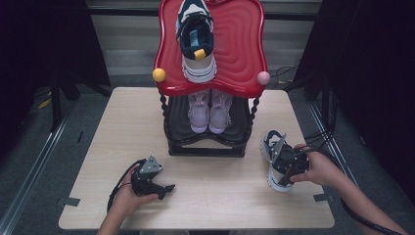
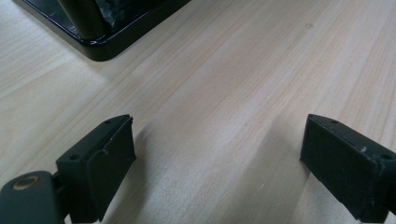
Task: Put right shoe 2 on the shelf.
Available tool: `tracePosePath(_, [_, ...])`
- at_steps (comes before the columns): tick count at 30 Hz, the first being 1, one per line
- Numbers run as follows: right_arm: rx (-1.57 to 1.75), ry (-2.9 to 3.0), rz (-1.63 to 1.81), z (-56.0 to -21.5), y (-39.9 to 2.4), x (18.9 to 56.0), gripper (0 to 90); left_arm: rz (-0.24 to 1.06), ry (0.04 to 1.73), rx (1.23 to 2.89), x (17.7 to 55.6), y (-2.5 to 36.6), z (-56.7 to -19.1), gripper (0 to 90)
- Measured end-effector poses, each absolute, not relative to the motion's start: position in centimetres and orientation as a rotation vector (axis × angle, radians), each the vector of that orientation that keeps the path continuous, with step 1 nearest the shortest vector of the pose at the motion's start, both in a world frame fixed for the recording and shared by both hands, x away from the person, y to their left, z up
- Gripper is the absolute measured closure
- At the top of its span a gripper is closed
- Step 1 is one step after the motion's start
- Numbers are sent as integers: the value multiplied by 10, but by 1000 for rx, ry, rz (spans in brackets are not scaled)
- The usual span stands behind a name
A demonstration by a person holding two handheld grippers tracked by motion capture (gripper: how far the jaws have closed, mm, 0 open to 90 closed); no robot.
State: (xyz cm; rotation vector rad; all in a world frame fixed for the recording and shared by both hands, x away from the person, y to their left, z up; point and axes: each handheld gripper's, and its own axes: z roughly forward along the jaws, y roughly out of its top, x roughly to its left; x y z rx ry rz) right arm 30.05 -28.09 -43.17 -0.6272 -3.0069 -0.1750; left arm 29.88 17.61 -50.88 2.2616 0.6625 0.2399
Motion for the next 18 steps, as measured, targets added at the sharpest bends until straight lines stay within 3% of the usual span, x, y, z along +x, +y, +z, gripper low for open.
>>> tracePosePath(8, [-640,-2990,-208,-431,-276,303,623,241,662,2260,299,176,-509,94])
tracePosePath(15, [-631,-2992,-200,-428,-278,302,520,240,661,2260,299,176,-509,94])
tracePosePath(18, [-624,-2998,-190,-428,-280,301,533,239,661,2258,299,176,-509,94])
